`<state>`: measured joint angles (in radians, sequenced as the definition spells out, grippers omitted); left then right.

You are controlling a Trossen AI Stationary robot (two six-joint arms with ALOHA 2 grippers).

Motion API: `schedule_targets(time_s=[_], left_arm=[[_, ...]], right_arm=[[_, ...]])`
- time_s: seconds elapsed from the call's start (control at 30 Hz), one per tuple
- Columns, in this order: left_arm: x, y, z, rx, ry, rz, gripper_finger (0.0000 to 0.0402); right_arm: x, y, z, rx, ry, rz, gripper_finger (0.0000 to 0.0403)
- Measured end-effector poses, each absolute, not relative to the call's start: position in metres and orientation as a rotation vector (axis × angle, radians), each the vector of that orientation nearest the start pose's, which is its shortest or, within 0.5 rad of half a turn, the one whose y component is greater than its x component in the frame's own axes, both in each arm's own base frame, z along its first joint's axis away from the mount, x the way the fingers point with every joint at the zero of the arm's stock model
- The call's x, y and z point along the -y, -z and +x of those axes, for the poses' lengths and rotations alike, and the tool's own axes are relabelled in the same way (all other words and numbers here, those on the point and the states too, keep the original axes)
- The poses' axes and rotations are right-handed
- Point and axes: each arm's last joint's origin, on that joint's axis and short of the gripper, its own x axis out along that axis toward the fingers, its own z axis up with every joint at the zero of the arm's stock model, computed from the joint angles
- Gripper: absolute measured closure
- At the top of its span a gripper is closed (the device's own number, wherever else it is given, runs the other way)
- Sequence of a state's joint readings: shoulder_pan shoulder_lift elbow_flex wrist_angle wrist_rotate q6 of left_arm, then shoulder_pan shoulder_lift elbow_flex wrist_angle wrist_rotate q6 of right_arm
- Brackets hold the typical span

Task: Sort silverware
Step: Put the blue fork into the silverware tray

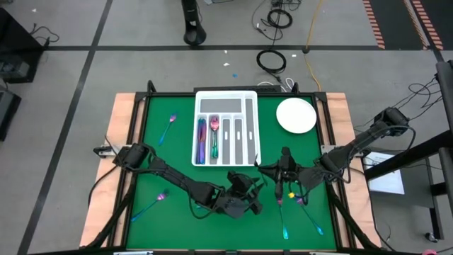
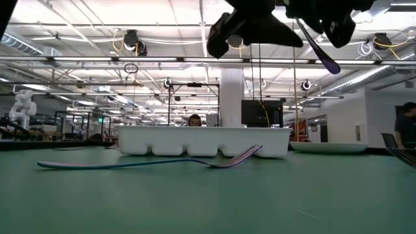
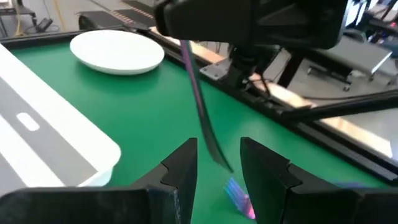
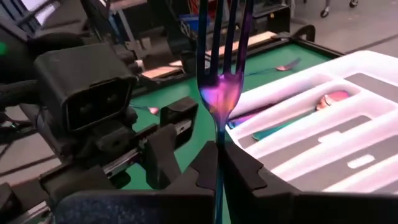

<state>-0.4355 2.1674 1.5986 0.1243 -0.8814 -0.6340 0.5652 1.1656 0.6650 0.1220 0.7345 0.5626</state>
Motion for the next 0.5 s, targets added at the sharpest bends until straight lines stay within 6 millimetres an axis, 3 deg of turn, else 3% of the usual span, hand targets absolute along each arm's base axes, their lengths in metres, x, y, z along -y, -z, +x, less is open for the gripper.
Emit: schedule_targets(time_s=[0.5], left_arm=[[0.172,-0.209,0.454,-0.128,-0.622,-0.321,0.0278]], right_arm=[[-0.116,-0.249,0.214,-0.219,0.228,0.349,0.0403]])
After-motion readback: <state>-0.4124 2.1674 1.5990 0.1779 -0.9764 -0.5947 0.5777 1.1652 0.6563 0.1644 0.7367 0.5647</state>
